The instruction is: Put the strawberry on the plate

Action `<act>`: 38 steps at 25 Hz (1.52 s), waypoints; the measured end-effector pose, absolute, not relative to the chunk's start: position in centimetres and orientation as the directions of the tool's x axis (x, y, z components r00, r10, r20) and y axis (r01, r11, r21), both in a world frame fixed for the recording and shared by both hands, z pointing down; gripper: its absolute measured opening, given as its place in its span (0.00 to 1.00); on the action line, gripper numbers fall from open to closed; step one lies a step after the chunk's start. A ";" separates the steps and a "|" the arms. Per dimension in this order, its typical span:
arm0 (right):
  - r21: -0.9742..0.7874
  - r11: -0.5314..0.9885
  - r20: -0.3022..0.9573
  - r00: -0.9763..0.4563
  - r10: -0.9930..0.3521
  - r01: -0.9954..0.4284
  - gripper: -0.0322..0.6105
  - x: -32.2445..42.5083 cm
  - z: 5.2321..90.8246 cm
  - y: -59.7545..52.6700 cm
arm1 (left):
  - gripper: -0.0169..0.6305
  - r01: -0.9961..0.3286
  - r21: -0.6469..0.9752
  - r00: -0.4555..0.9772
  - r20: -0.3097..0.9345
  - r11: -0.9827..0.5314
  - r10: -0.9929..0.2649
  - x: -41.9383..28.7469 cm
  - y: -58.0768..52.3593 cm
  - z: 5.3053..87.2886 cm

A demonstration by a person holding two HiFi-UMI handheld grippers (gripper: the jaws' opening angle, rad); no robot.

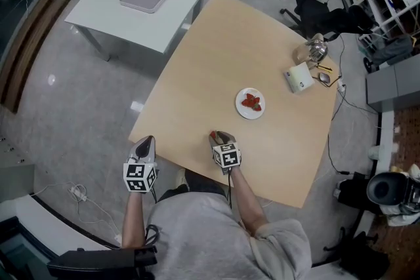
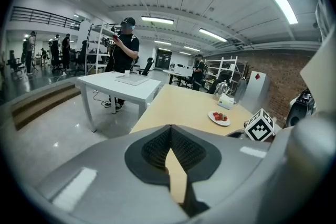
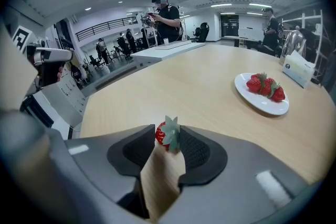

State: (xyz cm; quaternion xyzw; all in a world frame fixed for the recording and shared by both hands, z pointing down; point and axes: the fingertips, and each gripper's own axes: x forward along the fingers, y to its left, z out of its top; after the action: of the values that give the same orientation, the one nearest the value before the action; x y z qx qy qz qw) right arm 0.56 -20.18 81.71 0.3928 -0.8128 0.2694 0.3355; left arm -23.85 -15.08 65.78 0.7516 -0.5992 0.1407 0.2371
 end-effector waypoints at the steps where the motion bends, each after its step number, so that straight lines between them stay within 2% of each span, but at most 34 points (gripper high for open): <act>1: -0.174 0.546 0.757 -0.466 -0.457 -0.819 0.29 0.6 81.8 -20.2 | 0.06 -0.967 0.188 0.242 0.495 -0.169 -0.834 -23.9 -15.0 65.9; 14: -0.160 0.516 0.725 -0.455 -0.518 -0.842 0.27 1.8 79.7 -21.3 | 0.06 -0.959 0.197 0.278 0.490 -0.206 -0.826 -22.9 -15.4 65.9; 38: -0.146 0.300 0.664 -0.318 -0.677 -0.943 0.27 10.9 77.5 -27.0 | 0.06 -0.926 0.208 0.377 0.501 -0.314 -0.779 -18.3 -18.9 66.8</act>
State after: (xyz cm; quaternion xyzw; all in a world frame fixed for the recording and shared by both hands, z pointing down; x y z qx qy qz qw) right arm 10.92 -27.01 77.47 0.5281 -0.7666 0.2671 0.2491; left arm -18.33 -18.89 66.76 0.7953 -0.5361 0.1560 0.2362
